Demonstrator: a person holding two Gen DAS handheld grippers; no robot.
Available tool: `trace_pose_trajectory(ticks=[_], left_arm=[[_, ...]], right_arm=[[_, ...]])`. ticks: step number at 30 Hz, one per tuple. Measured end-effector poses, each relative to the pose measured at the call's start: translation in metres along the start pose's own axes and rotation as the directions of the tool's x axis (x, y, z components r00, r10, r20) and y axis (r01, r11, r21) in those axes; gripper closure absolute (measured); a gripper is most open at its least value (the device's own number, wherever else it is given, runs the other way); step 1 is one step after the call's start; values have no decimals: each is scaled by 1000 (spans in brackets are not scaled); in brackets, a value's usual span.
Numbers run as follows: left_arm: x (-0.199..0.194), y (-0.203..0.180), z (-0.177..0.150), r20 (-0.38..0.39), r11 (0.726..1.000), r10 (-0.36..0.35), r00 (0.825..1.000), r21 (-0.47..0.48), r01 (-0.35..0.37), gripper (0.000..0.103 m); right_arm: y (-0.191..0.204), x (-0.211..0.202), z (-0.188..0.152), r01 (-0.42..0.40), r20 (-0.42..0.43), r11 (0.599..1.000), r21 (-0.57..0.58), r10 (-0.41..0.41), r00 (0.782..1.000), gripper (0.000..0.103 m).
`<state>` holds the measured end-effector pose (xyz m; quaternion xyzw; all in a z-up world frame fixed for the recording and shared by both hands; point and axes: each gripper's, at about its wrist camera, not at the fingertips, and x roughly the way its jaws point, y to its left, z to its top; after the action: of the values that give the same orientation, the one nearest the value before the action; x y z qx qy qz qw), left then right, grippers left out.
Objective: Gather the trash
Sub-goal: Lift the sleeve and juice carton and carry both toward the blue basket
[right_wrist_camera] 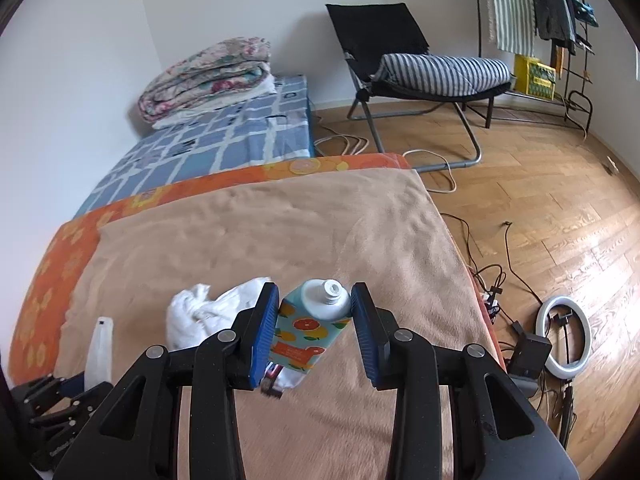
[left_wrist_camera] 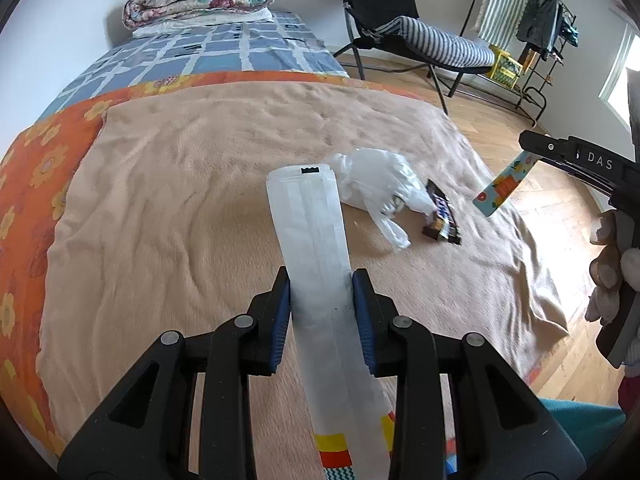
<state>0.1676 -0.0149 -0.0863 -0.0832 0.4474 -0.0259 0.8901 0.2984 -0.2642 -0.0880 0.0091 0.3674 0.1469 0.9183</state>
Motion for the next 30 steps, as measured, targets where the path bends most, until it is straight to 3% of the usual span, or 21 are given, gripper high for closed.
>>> trace_pose_trajectory(ticks=[11, 14, 17, 18, 20, 30], left_arm=[[-37, -19, -34, 29, 997, 3, 1000, 72, -5, 73], [-26, -19, -41, -46, 998, -15, 999, 65, 18, 73], [-19, -18, -42, -81, 999, 19, 997, 44, -16, 72], [-13, -20, -42, -121, 998, 33, 992, 59, -26, 58], [-3, -24, -44, -156, 993, 70, 985, 104, -55, 39], [41, -21, -49, -203, 978, 164, 965, 160, -133, 40]], right_arm=[[30, -56, -34, -67, 10, 992, -107, 68, 998, 67], [39, -64, -45, -66, 11, 988, -139, 68, 998, 67], [40, -69, -49, -89, 2, 989, -121, 90, 996, 67], [40, -71, -50, -97, 1, 989, -113, 97, 995, 67], [42, -75, -52, -114, -2, 988, -101, 114, 993, 67], [50, -77, -67, -152, -46, 983, -106, 148, 988, 67]])
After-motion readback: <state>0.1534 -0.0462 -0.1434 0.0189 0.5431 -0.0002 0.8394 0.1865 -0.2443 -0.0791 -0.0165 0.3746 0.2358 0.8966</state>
